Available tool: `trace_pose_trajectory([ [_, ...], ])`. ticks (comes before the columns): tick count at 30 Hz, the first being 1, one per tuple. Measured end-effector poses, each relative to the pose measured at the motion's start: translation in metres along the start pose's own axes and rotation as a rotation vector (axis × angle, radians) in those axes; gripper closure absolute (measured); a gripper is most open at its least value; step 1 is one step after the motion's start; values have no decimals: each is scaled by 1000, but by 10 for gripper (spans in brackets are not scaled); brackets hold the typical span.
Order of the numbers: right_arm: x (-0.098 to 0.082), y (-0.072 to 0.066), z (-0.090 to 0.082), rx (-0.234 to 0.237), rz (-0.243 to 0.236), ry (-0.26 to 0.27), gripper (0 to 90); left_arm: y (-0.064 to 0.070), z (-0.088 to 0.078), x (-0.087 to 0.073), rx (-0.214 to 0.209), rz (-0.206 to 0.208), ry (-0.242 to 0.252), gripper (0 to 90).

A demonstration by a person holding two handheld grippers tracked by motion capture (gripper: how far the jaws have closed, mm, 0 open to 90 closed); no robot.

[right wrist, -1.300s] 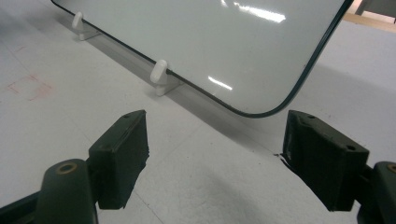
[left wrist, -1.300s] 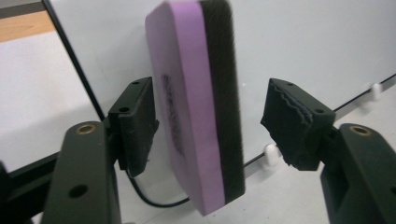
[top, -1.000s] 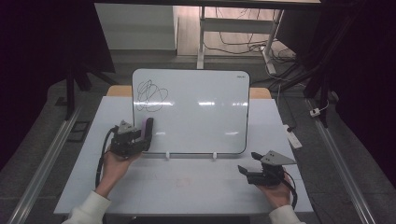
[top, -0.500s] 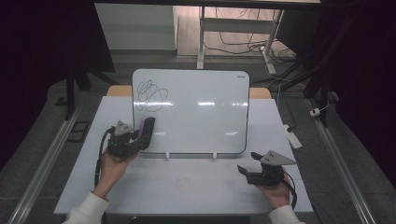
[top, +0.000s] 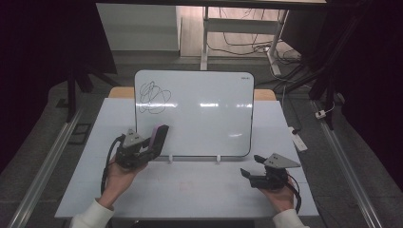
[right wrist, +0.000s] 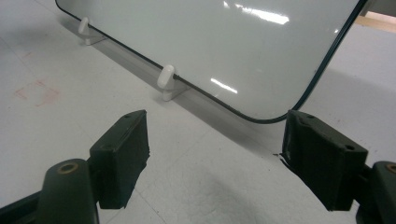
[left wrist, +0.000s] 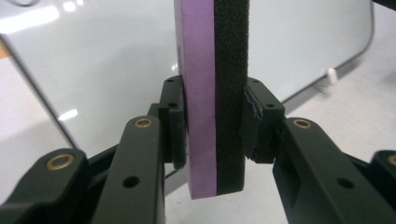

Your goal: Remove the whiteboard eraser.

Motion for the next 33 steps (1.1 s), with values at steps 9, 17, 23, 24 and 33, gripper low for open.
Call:
trace_pose_trajectory([
  [9, 4, -2, -1, 9, 18, 16, 226, 16, 4, -8, -65, 30, -20, 634],
  [17, 15, -10, 0, 27, 37, 47, 228, 30, 4, -13, -110, 49, -23, 634],
  [23, 23, -20, 5, 56, 52, 63, 227, 46, 8, -17, -136, 77, -33, 634],
  [24, 24, -21, 5, 59, 54, 65, 227, 51, 10, -20, -142, 85, -41, 634],
  [33, 36, -35, 12, 109, 109, 95, 231, 70, 20, -31, -167, 120, -73, 634],
])
Point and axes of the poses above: each handheld gripper's, and its own axes: z roughly forward along the jaws, x roughly out of its top, y roughly to its right, the point moved 9 cm from there along z, roughly forward along the jaws, and after that the axes turned 13 degrees about -z, right-handed, at the moved point
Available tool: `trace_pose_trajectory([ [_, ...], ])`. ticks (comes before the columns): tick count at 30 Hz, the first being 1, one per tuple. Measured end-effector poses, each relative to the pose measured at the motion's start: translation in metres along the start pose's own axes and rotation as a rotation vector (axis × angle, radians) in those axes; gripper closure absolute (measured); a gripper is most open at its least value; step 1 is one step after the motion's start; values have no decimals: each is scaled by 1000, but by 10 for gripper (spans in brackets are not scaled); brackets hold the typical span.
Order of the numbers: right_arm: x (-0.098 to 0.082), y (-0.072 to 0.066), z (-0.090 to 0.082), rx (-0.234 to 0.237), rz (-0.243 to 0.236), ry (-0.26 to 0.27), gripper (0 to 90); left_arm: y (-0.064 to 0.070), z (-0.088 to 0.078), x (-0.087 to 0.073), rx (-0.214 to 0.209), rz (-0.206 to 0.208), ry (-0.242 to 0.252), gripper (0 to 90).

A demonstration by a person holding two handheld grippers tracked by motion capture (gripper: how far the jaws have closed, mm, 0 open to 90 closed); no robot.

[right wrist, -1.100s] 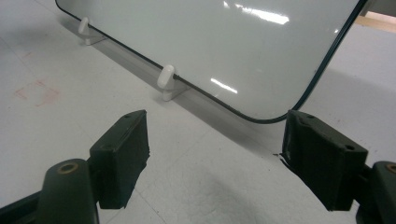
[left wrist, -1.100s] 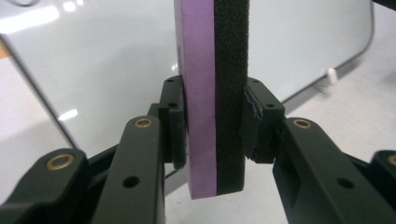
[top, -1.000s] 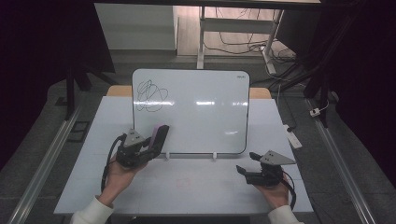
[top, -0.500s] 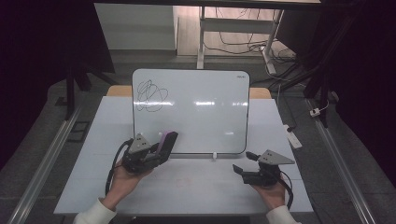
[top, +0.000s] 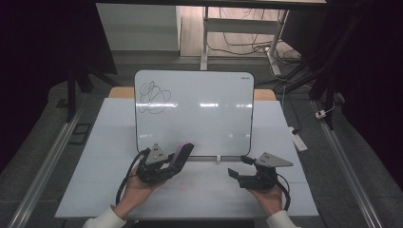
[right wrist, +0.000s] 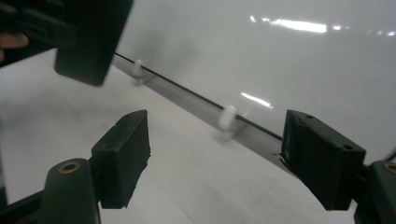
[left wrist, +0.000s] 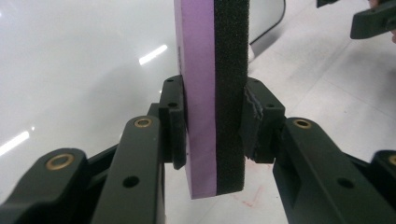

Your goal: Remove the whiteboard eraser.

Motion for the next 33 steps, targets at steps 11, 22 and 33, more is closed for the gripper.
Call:
trace_pose_trajectory([
  [11, 14, -17, 19, 58, 23, 4, 231, 15, 14, -7, -8, 39, -30, 634],
  [22, 33, -33, 30, 104, 79, 36, 229, 26, 21, -9, -23, 58, -36, 633],
  [33, 46, -49, 53, 126, 102, 29, 223, 36, 29, -10, -28, 74, -29, 632],
])
Point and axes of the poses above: each handheld gripper's, and its own axes: z roughly forward along the jaws, x roughly out of its top, y roughly to its right, the point moved 9 cm from there along z, roughly forward along the jaws, and after that the axes turned 13 degrees about -z, right-handed, at the moved point
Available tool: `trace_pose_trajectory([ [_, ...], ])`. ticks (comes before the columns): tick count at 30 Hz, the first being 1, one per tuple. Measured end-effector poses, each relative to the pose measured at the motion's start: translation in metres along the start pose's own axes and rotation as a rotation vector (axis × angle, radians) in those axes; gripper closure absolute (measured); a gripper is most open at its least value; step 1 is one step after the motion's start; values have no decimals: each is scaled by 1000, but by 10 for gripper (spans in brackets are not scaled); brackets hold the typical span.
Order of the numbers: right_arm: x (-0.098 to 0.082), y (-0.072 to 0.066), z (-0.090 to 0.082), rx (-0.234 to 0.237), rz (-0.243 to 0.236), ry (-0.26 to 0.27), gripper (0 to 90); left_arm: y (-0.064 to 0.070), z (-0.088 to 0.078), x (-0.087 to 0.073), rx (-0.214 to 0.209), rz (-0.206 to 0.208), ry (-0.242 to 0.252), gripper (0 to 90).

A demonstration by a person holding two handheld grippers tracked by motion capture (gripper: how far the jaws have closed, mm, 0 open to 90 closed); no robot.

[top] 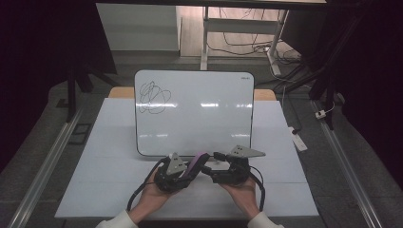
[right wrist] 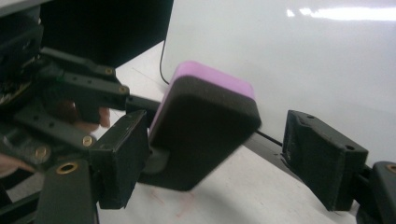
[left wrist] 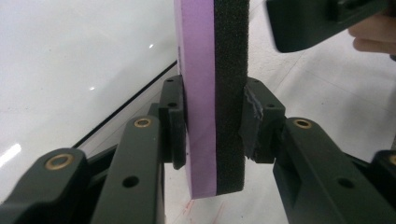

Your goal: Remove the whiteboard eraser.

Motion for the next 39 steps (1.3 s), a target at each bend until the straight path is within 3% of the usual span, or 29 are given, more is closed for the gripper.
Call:
trace_pose_trajectory([
  [12, 1, -1, 10, 7, 54, -2, 253, 1, -1, 1, 8, 1, 18, 632],
  [21, 3, -2, 12, 35, 116, 14, 354, 4, 0, 1, 6, 3, 23, 630],
  [27, 3, -2, 11, 39, 116, 17, 391, 4, 0, 1, -6, 1, 20, 611],
  [34, 6, -2, 6, 86, 47, 23, 398, 0, -5, 3, -84, 0, 10, 439],
  [39, 7, 1, 1, 137, 6, 30, 398, -7, -12, 3, -192, -14, -13, 336],
])
Point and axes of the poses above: each handheld gripper's, and its own axes: z roughly forward along the jaws, x roughly out of its top, y roughly to its right, the point moved 9 cm from there along z, roughly forward along the jaws, and after that the axes turned 13 degrees about -z, right-handed, at the moved point
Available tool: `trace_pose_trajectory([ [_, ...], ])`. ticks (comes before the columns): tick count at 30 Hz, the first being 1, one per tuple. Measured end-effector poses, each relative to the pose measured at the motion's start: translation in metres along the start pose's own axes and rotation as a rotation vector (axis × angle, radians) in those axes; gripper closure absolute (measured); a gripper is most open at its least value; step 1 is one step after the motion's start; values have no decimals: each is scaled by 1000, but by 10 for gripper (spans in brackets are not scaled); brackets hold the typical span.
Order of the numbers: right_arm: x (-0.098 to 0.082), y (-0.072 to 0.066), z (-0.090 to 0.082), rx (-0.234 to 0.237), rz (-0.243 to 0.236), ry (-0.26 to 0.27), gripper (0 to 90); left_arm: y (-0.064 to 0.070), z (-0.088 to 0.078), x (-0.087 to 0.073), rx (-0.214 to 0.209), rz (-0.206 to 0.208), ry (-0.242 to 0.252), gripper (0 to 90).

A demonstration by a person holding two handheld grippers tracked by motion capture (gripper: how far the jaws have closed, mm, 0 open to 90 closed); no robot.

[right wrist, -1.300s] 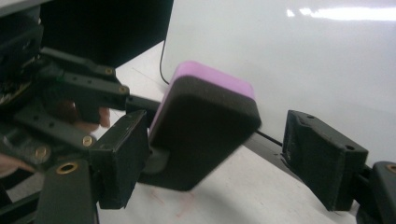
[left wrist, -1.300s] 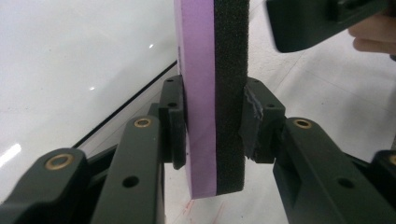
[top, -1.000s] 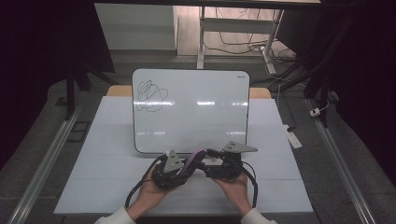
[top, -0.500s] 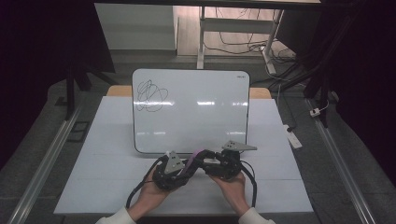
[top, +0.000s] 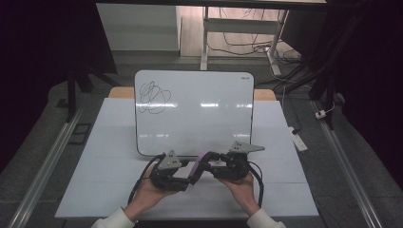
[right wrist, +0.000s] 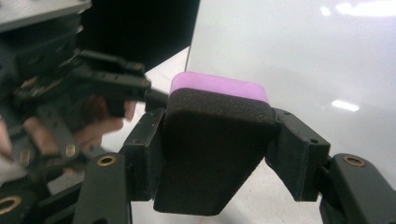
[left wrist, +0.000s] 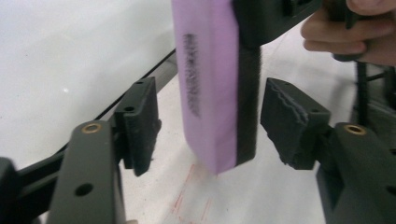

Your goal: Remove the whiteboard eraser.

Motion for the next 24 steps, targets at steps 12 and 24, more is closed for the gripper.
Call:
trace_pose_trajectory([
  [12, 2, -10, -9, 198, -72, 22, 397, 6, -6, -1, -231, -9, -39, 267],
  [24, 2, -27, -11, 346, -128, 30, 396, 20, 1, -10, -387, 11, -112, 301],
])
Point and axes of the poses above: each handheld gripper's, and its own axes: z roughly forward along the jaws, x roughly out of its top, y roughly to its right, the point moved 9 cm from there along z, roughly forward along the jaws, and after that the axes turned 13 degrees about -z, right-handed, at the moved point
